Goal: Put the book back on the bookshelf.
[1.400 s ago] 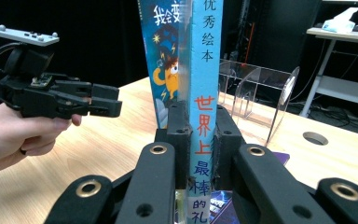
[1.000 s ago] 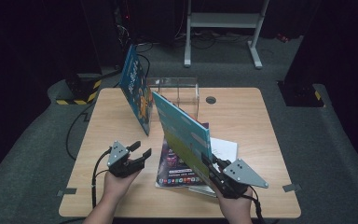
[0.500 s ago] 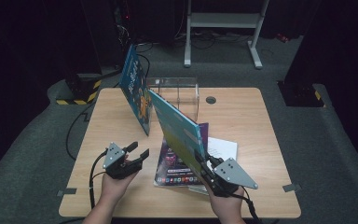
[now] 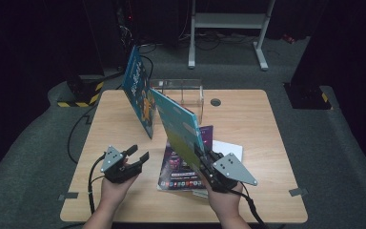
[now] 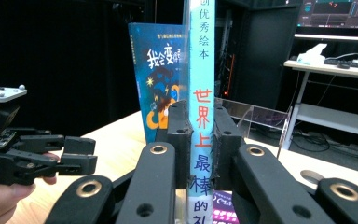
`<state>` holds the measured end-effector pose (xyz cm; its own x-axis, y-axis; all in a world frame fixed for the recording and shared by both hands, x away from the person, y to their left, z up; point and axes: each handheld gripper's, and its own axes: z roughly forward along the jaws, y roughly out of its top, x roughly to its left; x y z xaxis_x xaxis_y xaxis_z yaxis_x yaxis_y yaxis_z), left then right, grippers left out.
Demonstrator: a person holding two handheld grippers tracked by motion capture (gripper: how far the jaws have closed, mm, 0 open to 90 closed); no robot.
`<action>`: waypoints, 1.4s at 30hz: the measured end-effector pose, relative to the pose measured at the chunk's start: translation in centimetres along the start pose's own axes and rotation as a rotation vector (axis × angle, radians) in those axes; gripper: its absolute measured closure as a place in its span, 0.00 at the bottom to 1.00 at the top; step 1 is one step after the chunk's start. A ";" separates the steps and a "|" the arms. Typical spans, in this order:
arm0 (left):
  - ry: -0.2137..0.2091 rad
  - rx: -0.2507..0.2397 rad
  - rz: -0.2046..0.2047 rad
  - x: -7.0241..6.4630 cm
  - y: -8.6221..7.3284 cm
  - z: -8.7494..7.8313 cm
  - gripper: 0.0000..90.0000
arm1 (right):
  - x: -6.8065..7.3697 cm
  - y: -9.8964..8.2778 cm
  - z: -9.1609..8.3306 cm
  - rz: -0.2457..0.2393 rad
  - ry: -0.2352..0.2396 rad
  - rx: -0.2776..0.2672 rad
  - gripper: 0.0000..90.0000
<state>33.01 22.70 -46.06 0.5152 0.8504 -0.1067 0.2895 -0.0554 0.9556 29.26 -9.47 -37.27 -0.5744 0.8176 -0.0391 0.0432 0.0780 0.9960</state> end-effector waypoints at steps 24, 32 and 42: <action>-0.015 0.025 0.007 -0.6 -0.2 0.9 0.47 | -2.7 -1.7 -1.7 0.088 -0.017 0.130 0.83; -0.014 0.022 0.004 -0.3 -0.2 0.6 0.47 | -3.8 -2.0 -0.4 0.245 0.012 0.114 0.90; -0.009 0.013 -0.015 0.2 -0.4 0.1 0.47 | -1.4 -0.5 0.6 0.139 -0.020 0.037 0.91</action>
<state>33.03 22.81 -46.44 0.5182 0.8463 -0.1234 0.3074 -0.0497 0.9503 30.53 -10.29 -37.79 -0.5443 0.8333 0.0967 0.1510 -0.0161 0.9884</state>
